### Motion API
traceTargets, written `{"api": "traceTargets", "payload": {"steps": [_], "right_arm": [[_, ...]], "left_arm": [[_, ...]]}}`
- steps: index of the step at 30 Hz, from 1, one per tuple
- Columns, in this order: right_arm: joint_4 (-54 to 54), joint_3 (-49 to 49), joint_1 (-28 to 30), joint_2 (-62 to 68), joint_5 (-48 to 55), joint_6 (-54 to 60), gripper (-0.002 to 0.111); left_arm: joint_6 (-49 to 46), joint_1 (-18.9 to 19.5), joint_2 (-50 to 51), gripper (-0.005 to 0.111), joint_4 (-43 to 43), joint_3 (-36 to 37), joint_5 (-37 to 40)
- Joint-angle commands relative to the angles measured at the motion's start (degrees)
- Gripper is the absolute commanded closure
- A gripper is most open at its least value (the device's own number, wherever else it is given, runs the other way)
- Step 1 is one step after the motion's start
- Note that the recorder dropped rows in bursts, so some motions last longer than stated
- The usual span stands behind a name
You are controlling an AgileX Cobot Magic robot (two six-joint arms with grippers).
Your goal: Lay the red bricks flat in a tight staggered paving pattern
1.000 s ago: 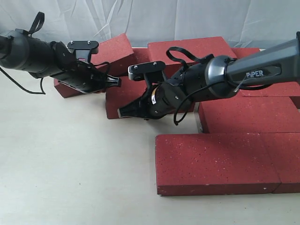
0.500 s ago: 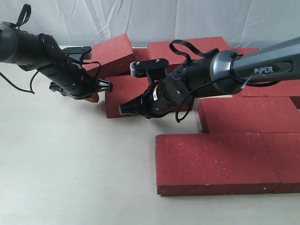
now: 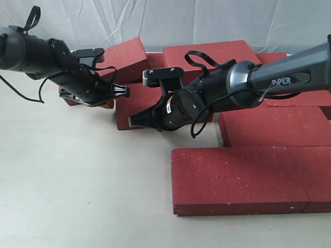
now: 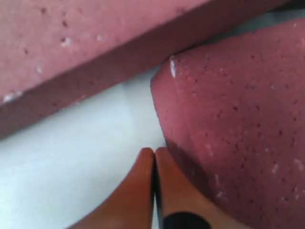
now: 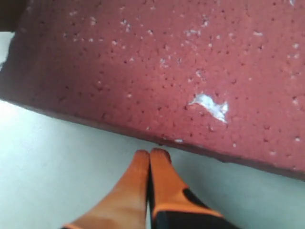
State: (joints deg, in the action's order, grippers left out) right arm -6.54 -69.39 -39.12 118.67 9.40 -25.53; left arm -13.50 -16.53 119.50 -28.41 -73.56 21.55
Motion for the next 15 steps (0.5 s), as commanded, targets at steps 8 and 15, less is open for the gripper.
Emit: {"api": "traceTargets", "payload": {"steps": [8,15], "right_arm": [[-3.47,-0.03,0.21,1.07,-5.62,0.24,0.109],[-3.47,-0.03,0.21,1.07,-9.06,0.24,0.109]], "left_arm": [[0.24,-0.25,0.21,0.107,-6.99,-0.08,-7.37],[-0.58,-0.25,0.21,0.107,-8.54,-0.08,-9.77]]}}
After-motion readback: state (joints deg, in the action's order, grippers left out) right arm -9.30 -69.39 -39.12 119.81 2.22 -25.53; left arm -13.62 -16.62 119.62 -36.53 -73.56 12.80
